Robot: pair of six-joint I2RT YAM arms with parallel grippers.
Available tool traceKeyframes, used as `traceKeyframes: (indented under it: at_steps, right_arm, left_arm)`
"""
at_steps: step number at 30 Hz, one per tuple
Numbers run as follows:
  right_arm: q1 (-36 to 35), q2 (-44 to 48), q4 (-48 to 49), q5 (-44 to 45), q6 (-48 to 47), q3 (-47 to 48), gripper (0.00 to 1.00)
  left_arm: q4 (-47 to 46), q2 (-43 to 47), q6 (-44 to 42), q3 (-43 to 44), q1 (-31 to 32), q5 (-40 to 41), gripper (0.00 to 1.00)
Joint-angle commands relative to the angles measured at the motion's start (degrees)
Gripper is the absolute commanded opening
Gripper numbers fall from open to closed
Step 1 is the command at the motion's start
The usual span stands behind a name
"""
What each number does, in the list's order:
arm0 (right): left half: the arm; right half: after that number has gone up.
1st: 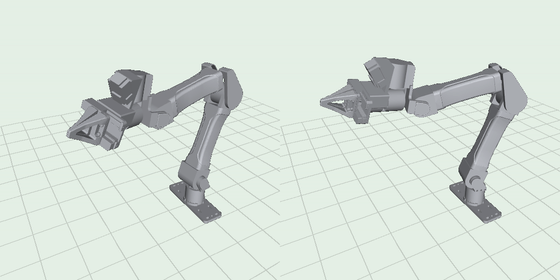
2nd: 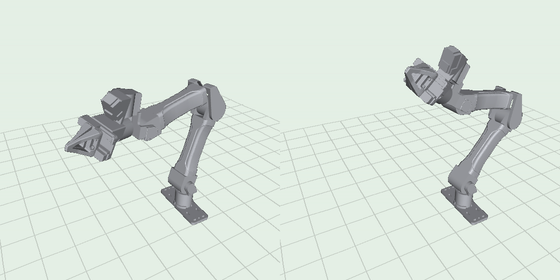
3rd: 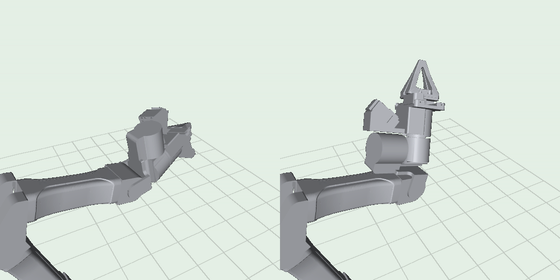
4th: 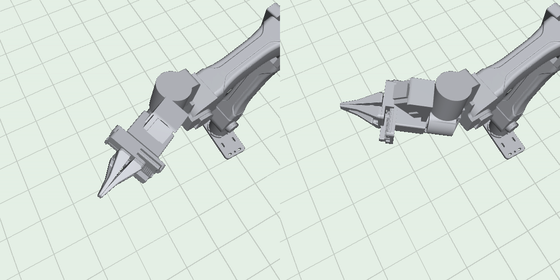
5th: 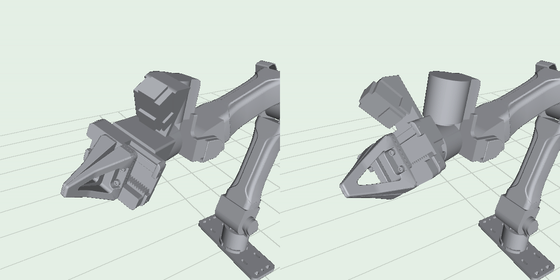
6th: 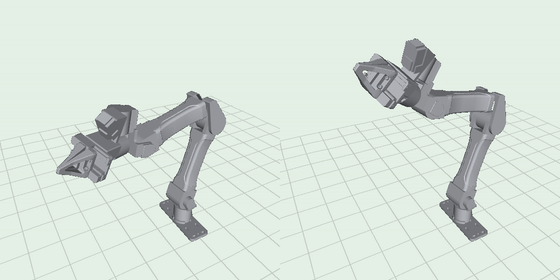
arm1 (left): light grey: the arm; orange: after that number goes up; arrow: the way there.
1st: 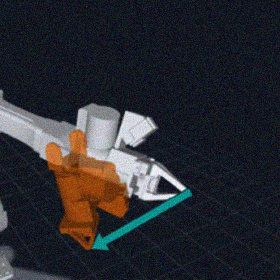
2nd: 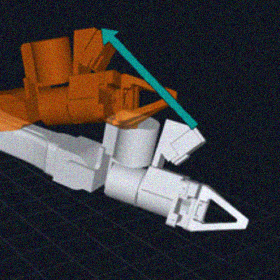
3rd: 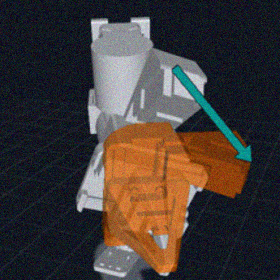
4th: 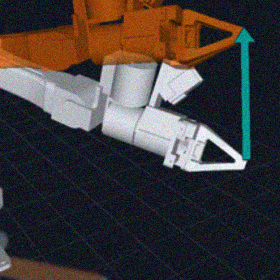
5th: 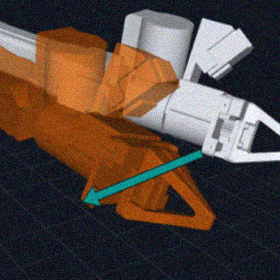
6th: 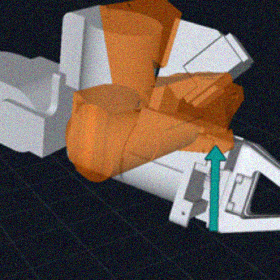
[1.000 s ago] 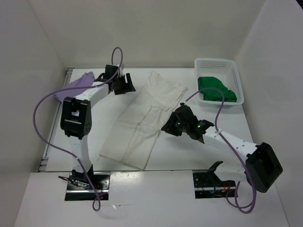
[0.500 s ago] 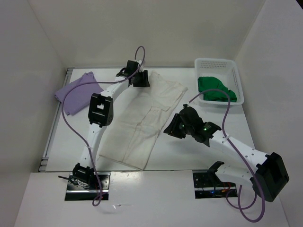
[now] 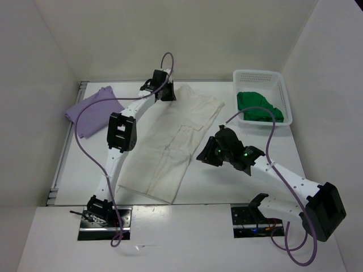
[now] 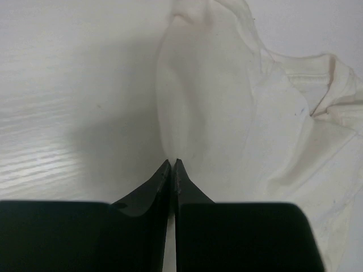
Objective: Fold and stack the t-shirts
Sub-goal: Rotate the rectangle-folded T-shirt at the center of the board.
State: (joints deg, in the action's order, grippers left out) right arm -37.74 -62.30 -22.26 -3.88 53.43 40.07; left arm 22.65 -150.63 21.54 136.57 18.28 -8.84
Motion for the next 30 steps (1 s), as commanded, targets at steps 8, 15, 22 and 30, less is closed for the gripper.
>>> traceKeyframes:
  at_steps: [8, 15, 22, 30]
  right_arm:
    - [0.38, -2.73, 3.52, -3.23, -1.49, -2.89, 0.45]
    - [-12.17, -16.34, 10.64, -4.56, 1.58, -1.15, 0.52]
    - [-21.49, -19.44, 17.86, -4.03, 9.32, -3.24, 0.54]
    - [-26.95, -29.44, 25.34, -6.05, 13.63, -3.42, 0.57]
  left_arm:
    - [-8.59, 5.85, 11.68, -8.06, -12.21, -2.06, 0.27]
    - [-12.1, 16.4, 11.87, -22.29, -14.06, -1.71, 0.78]
    - [-15.27, 43.34, 10.71, -56.16, -14.06, -4.68, 0.61]
    - [-7.13, 66.32, 9.92, -80.13, -14.06, -6.97, 0.48]
